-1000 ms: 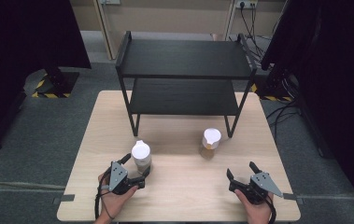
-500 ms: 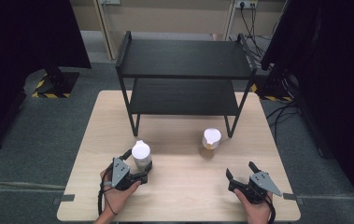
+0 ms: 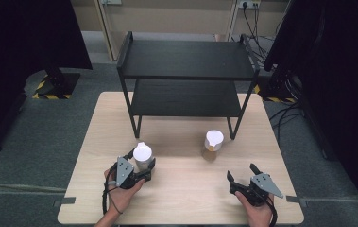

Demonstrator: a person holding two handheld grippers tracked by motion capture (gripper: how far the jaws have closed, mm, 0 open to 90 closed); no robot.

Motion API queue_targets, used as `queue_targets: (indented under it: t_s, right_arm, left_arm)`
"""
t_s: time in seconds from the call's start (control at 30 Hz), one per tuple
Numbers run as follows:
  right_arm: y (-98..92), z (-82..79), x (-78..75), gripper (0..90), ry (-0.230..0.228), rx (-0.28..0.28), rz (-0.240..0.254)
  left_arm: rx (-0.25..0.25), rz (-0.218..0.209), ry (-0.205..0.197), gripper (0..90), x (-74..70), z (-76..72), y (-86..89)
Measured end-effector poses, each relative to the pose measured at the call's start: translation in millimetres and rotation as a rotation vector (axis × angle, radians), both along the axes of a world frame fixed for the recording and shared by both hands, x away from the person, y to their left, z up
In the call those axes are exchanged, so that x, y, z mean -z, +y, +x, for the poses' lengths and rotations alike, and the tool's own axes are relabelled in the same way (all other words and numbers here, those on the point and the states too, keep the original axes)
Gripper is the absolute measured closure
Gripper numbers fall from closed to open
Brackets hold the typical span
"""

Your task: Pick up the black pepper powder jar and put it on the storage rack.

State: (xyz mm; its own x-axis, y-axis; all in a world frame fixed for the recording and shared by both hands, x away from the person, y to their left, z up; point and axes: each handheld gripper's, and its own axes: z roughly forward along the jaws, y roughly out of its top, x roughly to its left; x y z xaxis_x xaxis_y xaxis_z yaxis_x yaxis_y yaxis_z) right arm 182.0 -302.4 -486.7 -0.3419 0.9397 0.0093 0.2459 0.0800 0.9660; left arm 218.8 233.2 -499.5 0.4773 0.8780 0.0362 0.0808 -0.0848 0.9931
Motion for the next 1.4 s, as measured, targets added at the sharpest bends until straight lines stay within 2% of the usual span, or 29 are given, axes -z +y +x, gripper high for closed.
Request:
queue_targets:
  t_s: [0.2, 0.77, 1.1, 1.4]
  right_arm:
    - [0.3, -0.2, 0.3, 4.7, -0.001, -0.002, 0.001]
    - [0.8, 0.0, 0.0, 4.2, 0.001, -0.001, 0.002]
    - [1.1, -0.3, 0.2, 4.2, 0.000, 0.001, 0.002]
    - [1.0, -0.1, -0.1, 4.1, 0.001, 0.001, 0.001]
  left_arm:
    - [-0.006, 0.011, -0.002, 29.2, 2.3, 1.6, -2.1]
    - [-0.012, 0.011, 0.028, 30.7, -7.2, 0.1, -4.3]
    - [-0.013, -0.012, -0.017, 30.8, -18.0, -3.9, -3.1]
    - [-0.028, -0.028, -0.073, 30.8, -35.5, -2.4, -4.3]
